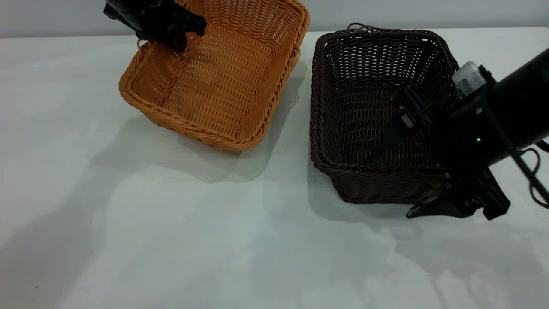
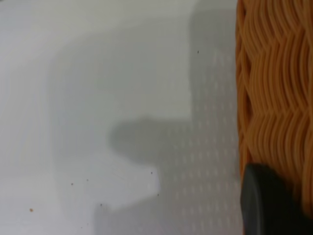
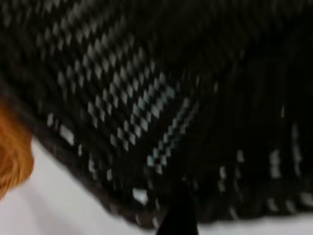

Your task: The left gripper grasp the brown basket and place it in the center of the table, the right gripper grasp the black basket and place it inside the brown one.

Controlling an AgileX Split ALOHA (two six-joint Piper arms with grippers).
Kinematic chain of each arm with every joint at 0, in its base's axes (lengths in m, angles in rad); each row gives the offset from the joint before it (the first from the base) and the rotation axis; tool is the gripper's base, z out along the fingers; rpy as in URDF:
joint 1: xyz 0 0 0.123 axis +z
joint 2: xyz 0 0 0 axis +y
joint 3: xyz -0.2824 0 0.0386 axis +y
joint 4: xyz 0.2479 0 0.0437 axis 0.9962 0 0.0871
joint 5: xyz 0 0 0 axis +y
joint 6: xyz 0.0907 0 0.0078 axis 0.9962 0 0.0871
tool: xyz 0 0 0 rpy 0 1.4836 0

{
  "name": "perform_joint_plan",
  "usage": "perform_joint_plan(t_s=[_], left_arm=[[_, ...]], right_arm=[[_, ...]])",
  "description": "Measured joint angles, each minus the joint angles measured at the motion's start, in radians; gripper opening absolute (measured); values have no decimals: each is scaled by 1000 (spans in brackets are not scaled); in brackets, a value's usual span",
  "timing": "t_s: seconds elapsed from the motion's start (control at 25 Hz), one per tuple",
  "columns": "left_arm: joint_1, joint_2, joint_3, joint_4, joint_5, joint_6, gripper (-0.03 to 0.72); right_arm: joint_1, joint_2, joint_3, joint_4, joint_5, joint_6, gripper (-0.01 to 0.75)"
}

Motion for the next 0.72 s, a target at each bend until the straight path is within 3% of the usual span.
perform_joint_plan(t_s=[0.16,0.28,0.6,0.72], left_arm=[[0,0,0,0,0,3,81],[0,0,0,0,0,19,81],[6,-27,0,3,20,25,81],[15,-52,0,7,54,42,81]], right_arm=[[-1,25,-51,2,-89,-3,584],[-1,26,-73,6,-151,-3,536],[-4,36,-112,50,-284,21,194],[-21,39,-125,59,-314,29,123]])
